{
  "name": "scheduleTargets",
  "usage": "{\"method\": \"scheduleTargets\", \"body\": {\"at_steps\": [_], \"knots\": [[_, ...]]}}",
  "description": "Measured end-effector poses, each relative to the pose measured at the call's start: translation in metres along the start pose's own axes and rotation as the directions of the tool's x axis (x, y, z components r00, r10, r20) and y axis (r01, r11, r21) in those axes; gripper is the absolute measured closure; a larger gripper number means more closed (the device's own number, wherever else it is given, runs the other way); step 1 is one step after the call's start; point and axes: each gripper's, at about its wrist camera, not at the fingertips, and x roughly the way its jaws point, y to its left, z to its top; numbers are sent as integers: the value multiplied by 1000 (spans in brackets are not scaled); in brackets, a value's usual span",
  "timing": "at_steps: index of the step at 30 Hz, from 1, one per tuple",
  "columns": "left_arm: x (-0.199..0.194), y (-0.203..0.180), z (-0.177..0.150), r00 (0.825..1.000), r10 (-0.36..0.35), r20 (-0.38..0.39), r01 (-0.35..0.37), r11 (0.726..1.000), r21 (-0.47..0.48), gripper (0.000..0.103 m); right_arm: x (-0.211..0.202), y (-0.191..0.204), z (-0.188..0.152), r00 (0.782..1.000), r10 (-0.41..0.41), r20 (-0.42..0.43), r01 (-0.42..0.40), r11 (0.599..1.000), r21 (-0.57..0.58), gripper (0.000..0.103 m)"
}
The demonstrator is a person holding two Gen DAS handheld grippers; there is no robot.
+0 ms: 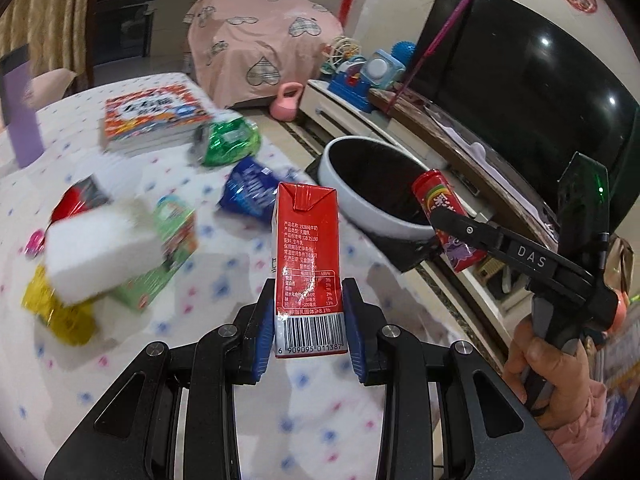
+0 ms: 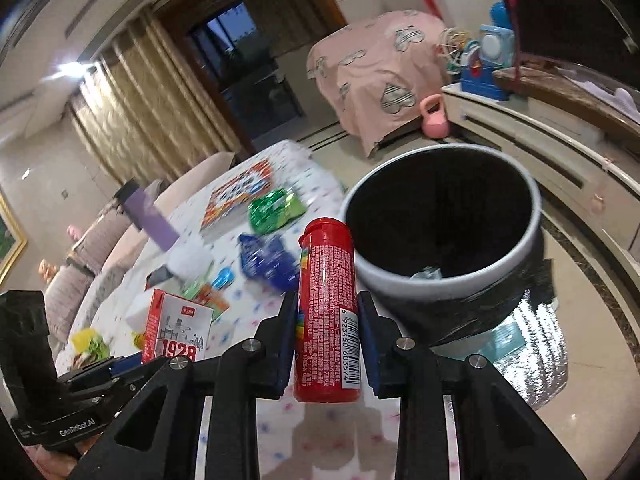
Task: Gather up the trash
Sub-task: 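Carry the red carton and red candy tube over the bin and release both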
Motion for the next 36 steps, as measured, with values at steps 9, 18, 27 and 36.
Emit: {"method": "scheduleTargets", "body": {"at_steps": [9, 18, 27, 36], "knots": [[36, -35, 40, 999, -31, -19, 32, 998, 59, 73, -4, -32, 28, 999, -33, 37, 32, 999, 25, 74], [67, -60, 75, 999, -43, -29, 46, 995, 92, 73, 4, -53, 50, 998, -49, 37, 48, 998, 28, 74], [94, -67, 97, 998, -44, -51, 48, 995, 92, 73, 13, -62, 65, 998, -57, 34, 57, 998, 26, 74], [116, -69, 105, 997, -33, -76, 41, 994, 97, 73, 29, -74, 72, 998, -65, 8, 65, 997, 34, 74]]}}
